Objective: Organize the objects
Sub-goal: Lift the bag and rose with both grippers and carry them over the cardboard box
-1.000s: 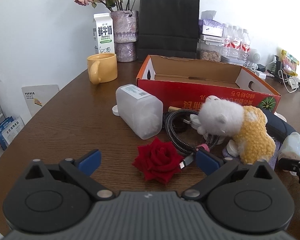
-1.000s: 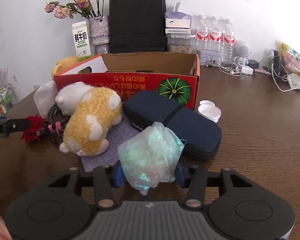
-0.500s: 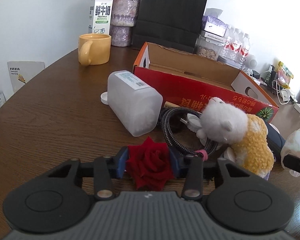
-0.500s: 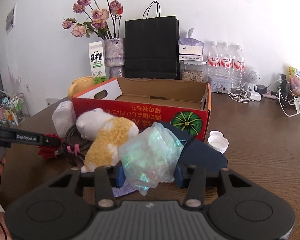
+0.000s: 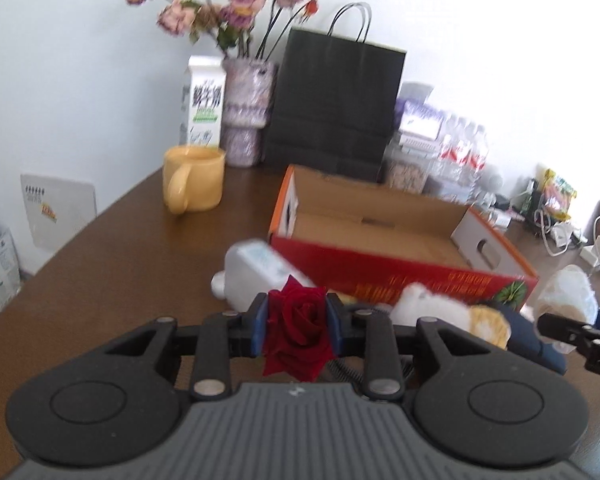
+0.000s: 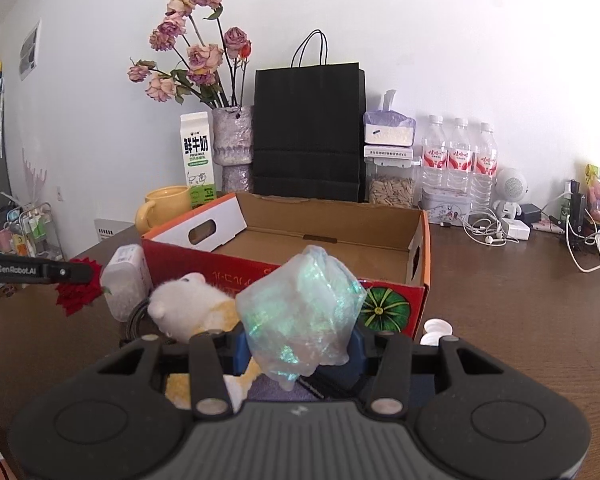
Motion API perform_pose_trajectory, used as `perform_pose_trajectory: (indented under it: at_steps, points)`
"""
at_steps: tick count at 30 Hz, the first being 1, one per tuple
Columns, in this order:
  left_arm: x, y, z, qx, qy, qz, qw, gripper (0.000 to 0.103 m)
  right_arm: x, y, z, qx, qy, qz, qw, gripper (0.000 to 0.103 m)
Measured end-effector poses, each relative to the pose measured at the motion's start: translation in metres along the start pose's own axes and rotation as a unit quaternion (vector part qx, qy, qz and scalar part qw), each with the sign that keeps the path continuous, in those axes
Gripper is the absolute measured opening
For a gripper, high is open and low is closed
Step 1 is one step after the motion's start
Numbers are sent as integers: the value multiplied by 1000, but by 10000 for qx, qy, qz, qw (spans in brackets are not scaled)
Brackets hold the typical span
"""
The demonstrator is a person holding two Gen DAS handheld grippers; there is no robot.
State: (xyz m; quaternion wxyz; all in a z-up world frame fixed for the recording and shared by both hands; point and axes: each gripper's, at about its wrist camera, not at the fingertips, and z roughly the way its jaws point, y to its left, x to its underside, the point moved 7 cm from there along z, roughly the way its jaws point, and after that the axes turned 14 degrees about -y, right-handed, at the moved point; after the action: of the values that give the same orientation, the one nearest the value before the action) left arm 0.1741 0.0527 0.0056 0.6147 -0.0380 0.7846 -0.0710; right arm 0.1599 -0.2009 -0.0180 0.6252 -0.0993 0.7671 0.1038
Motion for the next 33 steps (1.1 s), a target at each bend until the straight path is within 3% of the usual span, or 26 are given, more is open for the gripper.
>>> perform_pose_trajectory:
  at_steps: [8,14,24,30,33]
  points:
    - [-47,-53,23,496,-636,185,9966,30,-30,-1,32,50,-299,-42,9995,45]
    - [-61,-85,53,632,-769,248,9947,31,-48,-1,65,89,-412,-18,9991,45]
    - [-61,-96,117,272,-714,215,9968,31,-53,-10,138,339,-184,55,9992,45]
    - [-43,-81,163,-288,-407,137,9987,31,-36,-19,172,534,122,210,9983,46]
    - [-34,-79,172,-261,-205,161,9993,31,-24,-16,179,543,282,118,9981,47]
